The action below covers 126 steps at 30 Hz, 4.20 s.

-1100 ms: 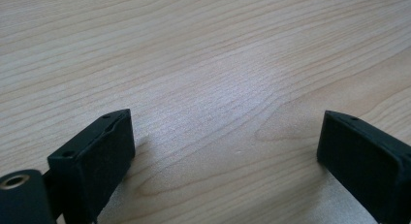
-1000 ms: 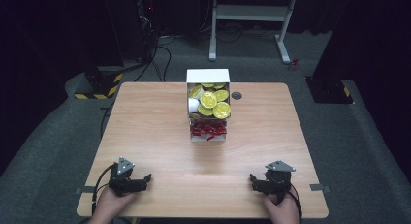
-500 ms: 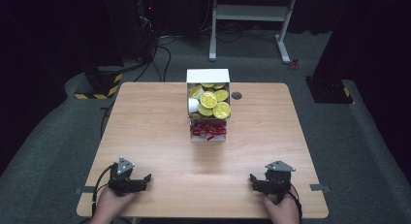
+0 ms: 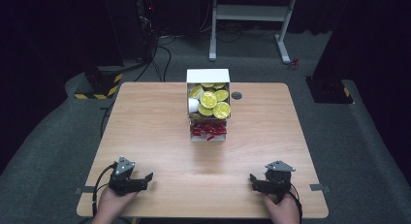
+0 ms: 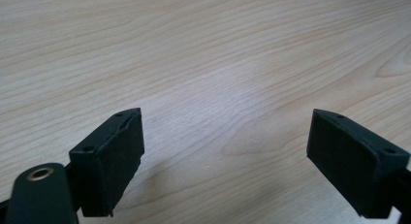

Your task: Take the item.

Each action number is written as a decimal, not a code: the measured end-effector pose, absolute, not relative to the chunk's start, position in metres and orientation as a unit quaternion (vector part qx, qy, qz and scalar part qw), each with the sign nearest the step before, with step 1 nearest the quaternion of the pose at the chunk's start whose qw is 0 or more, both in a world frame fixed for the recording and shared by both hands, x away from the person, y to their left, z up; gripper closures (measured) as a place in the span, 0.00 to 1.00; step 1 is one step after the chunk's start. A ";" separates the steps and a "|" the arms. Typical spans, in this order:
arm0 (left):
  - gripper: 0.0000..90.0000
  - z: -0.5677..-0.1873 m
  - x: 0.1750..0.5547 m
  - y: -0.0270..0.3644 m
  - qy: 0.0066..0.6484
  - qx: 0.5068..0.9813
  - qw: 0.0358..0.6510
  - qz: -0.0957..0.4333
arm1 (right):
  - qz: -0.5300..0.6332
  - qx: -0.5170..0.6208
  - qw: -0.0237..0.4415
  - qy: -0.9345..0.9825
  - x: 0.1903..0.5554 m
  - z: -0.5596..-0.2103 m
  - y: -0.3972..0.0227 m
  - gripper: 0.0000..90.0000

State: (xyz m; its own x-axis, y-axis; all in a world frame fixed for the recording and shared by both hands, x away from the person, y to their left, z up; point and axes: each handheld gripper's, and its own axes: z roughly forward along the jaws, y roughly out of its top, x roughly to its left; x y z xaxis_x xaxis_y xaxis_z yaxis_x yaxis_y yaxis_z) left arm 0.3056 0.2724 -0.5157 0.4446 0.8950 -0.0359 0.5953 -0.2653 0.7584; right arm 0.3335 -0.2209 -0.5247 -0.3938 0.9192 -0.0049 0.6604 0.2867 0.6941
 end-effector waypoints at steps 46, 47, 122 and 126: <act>0.01 -0.429 0.333 0.187 0.418 0.761 0.436 0.235 | 0.314 0.501 0.206 0.780 0.335 -0.525 -0.221 0.09; 0.01 -0.428 0.334 0.185 0.417 0.763 0.434 0.237 | 0.314 0.501 0.205 0.780 0.335 -0.525 -0.221 0.09; 0.16 -0.330 0.406 0.114 0.359 0.741 0.507 0.255 | 0.316 0.489 0.203 0.788 0.337 -0.525 -0.222 0.09; 0.16 -0.328 0.409 0.111 0.356 0.742 0.507 0.256 | 0.316 0.489 0.203 0.788 0.337 -0.525 -0.222 0.09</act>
State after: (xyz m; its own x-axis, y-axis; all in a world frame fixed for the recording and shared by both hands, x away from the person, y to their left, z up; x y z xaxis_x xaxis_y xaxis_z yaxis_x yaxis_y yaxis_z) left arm 0.4093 0.1112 -0.3282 0.6155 0.7879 0.0188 0.2682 -0.2318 0.9351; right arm 0.3374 -0.2215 -0.5249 -0.4405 0.8977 -0.0103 0.6415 0.3228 0.6959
